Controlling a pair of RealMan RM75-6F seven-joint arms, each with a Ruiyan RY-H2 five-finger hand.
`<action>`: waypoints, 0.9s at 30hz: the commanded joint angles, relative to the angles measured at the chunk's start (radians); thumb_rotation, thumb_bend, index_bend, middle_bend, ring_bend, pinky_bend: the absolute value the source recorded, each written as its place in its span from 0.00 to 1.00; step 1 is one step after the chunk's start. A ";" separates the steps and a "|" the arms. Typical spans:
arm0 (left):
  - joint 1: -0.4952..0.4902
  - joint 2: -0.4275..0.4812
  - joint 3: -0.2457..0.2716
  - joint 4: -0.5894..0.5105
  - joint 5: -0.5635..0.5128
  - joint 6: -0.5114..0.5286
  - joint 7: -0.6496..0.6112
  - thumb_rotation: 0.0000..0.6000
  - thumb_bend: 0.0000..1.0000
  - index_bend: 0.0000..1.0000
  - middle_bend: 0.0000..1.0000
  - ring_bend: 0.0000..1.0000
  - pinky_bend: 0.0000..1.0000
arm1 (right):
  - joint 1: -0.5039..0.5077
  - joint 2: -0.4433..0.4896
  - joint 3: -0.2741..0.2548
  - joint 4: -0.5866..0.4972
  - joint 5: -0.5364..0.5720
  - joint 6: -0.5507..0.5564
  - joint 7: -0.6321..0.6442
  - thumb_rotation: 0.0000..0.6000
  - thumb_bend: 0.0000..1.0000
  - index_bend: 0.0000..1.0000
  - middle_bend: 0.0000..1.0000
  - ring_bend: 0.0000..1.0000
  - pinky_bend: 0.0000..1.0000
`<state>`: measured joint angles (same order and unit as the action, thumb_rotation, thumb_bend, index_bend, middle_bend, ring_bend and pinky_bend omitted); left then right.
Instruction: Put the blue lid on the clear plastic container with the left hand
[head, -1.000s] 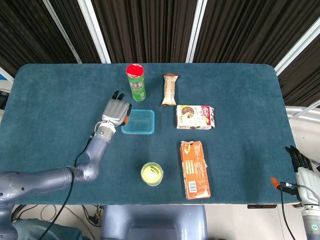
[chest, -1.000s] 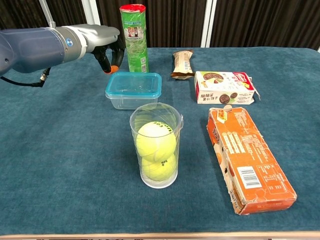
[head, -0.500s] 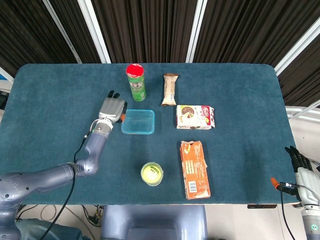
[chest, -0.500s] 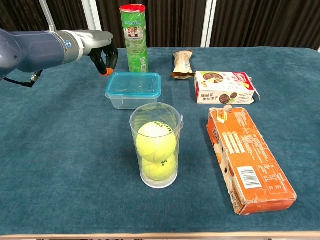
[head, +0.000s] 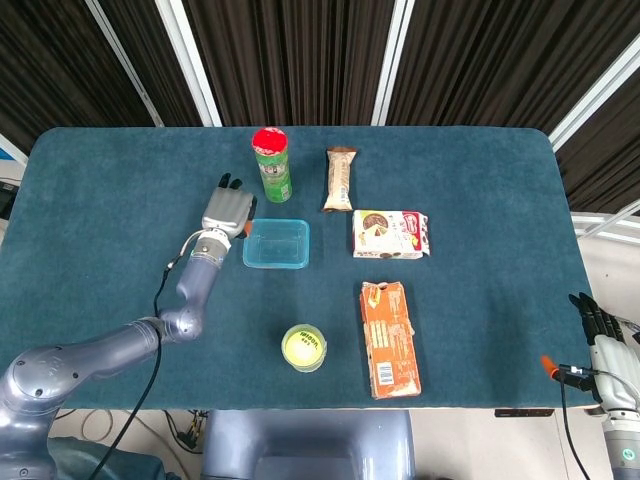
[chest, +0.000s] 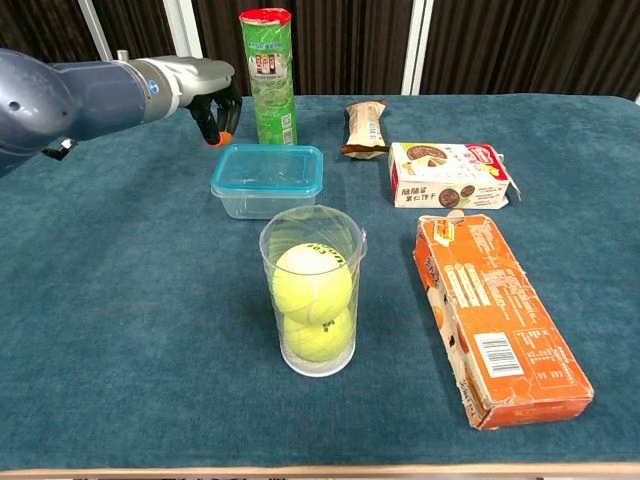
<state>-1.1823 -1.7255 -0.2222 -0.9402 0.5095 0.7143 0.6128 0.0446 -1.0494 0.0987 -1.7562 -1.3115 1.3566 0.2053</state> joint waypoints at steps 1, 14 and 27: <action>-0.014 -0.012 -0.005 0.007 -0.007 -0.002 0.019 1.00 0.49 0.65 0.51 0.12 0.05 | 0.000 0.000 0.000 0.000 0.000 0.000 0.001 1.00 0.29 0.07 0.00 0.00 0.00; -0.037 -0.072 0.009 0.073 -0.001 0.003 0.098 1.00 0.50 0.65 0.51 0.12 0.05 | 0.000 0.001 0.001 -0.002 0.004 -0.003 0.004 1.00 0.29 0.07 0.00 0.00 0.00; -0.034 -0.104 -0.012 0.115 0.032 -0.010 0.087 1.00 0.50 0.65 0.51 0.12 0.05 | 0.000 0.004 0.001 -0.004 0.008 -0.009 0.005 1.00 0.29 0.07 0.00 0.00 0.00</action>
<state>-1.2167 -1.8274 -0.2336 -0.8270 0.5405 0.7060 0.6989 0.0447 -1.0459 0.0993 -1.7604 -1.3037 1.3480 0.2105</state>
